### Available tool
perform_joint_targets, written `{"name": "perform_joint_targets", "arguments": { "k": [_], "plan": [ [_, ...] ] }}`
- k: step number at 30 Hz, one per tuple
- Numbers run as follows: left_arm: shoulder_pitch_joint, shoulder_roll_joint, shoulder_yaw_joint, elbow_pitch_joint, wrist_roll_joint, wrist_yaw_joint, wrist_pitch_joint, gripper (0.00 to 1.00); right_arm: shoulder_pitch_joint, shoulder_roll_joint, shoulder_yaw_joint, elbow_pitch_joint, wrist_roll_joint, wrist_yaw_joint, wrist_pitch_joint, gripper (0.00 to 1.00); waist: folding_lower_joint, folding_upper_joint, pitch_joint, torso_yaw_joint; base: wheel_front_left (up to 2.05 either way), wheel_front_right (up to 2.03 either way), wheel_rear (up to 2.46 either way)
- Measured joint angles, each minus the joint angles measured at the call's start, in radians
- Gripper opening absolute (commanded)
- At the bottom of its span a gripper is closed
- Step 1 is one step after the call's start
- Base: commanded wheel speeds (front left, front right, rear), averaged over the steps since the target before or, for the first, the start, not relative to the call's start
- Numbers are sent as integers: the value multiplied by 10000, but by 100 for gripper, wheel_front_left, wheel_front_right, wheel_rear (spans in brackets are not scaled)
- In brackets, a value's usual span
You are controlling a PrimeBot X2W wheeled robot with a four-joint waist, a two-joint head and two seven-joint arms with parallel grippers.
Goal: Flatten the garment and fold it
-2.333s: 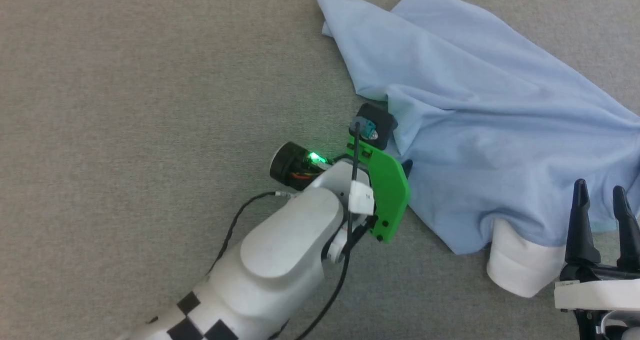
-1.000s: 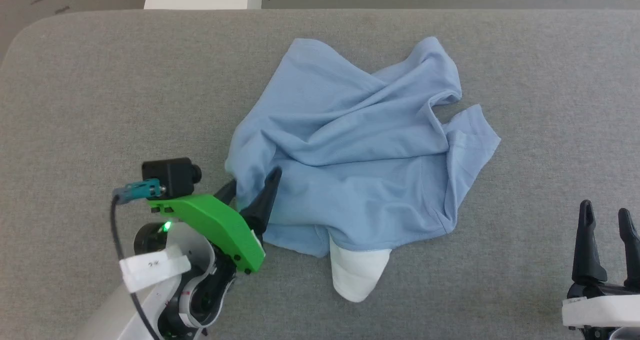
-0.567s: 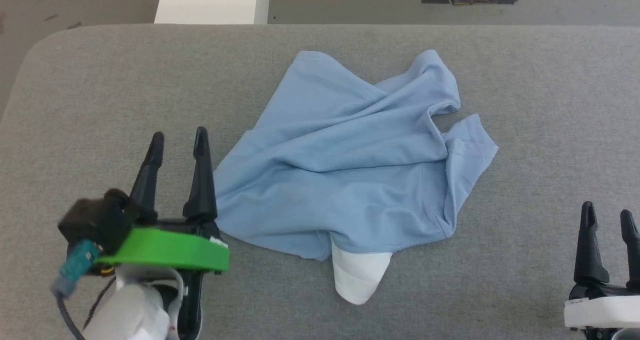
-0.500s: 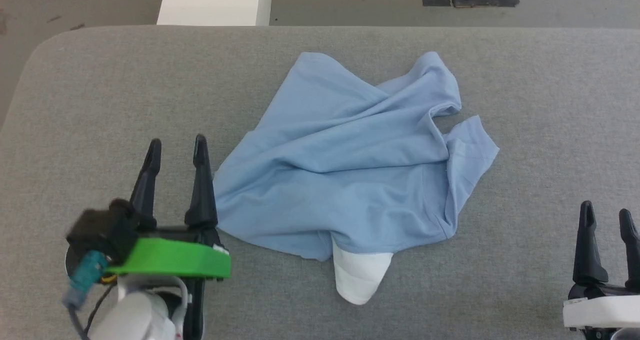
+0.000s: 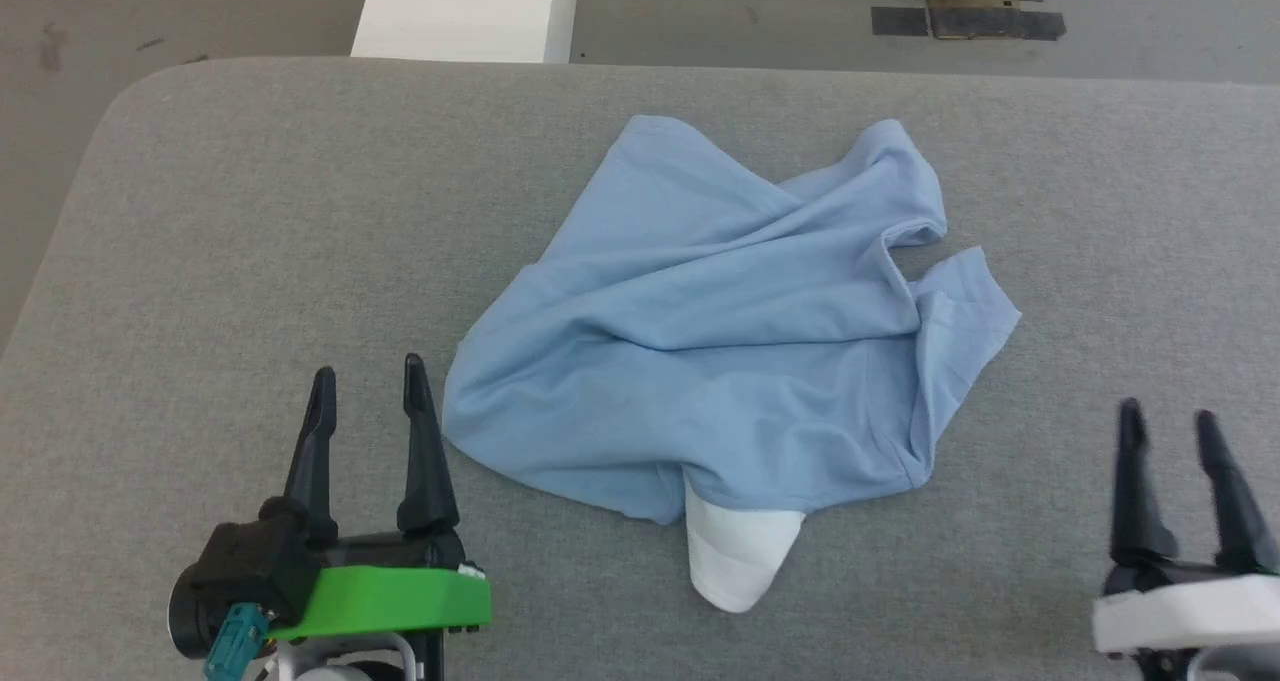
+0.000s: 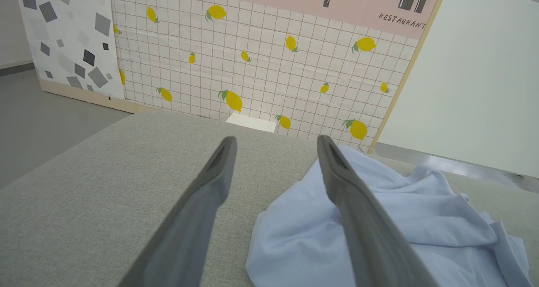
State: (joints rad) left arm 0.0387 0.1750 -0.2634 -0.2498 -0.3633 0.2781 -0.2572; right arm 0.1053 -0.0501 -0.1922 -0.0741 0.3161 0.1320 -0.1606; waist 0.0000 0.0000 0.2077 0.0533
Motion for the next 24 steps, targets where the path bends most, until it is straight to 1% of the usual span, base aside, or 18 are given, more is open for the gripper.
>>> {"name": "perform_joint_targets", "arguments": {
  "k": [3,4,6,9,11,13,15,19,22,23,24],
  "plan": [
    [6,-380,389,59,309,-481,-2,100,-362,6,504,-268,-245,0,690,100,0,0,56,98,0,0,0],
    [6,-510,500,88,378,-637,-2,100,-618,6,648,-328,-355,0,1078,100,0,0,100,118,0,0,0],
    [2,-700,623,144,477,-892,0,100,-1085,2,890,-328,-491,2,1979,100,0,0,181,161,0,0,0],
    [-35,-924,732,253,773,-1267,-2,100,-1776,0,1177,-92,-1114,0,3896,100,0,0,336,255,0,0,0],
    [-69,-1026,752,370,863,-1457,-2,100,-2137,13,1156,73,-1287,2,4790,100,0,0,433,335,0,0,0],
    [-124,-1104,742,481,913,-1622,-2,100,-2517,-4,1162,320,-1693,0,5889,100,0,0,539,451,0,0,0],
    [-227,-1149,750,564,913,-1722,-2,100,-2762,2,1104,575,-1787,0,6581,100,0,0,632,572,0,0,0],
    [-456,-1187,662,769,909,-1906,-6,100,-3227,2,740,1221,-1985,2,7248,100,0,0,813,898,0,0,0],
    [-542,-1198,583,848,780,-1898,-8,100,-3400,-4,562,1889,-2554,0,7601,100,0,0,916,1165,0,0,0],
    [-551,-1198,562,861,750,-1885,-8,100,-3480,-2,502,2027,-2560,0,7605,97,0,0,940,1230,0,0,0],
    [-559,-1198,535,871,708,-1856,-8,100,-3635,-10,443,2182,-2568,0,7603,42,0,0,969,1302,0,0,0]
  ]
}}
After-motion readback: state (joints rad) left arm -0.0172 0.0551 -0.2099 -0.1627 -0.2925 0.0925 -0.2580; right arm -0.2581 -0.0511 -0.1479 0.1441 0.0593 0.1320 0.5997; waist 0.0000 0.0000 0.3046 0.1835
